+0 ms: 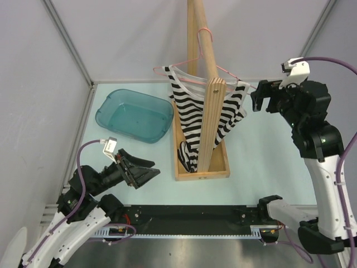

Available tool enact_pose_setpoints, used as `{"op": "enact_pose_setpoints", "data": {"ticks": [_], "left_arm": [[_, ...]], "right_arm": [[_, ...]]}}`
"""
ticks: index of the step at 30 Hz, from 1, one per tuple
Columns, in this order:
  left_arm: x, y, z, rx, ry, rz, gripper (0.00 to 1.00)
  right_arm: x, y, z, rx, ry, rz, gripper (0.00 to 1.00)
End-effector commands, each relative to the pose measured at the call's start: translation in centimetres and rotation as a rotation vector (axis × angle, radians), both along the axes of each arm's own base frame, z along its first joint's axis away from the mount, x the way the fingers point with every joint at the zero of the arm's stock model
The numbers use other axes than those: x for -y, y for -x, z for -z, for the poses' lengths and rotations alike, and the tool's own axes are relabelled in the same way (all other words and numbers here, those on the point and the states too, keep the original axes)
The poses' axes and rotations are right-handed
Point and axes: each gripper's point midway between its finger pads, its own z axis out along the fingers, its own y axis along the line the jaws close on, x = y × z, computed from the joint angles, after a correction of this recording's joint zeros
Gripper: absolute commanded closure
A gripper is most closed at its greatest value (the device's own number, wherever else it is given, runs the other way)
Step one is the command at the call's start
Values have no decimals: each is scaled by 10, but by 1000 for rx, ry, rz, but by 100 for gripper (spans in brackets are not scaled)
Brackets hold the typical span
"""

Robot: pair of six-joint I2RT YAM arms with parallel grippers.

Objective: Remove the tank top from the hanger

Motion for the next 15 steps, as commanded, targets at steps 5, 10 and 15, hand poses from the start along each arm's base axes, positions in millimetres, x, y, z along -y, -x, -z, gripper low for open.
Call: {"op": "enact_pose_setpoints", "data": {"ticks": [5, 10, 15], "left_arm": [[3, 7, -14, 29, -21, 48, 1], [5, 9, -17, 25, -25, 68, 1], [4, 13, -22, 32, -16, 80, 0]], "right_arm": [[-35, -8, -15, 115, -78, -445, 10], [-44, -13, -14, 150, -101, -509, 23], [-55, -23, -14, 162, -112, -585, 30]]}}
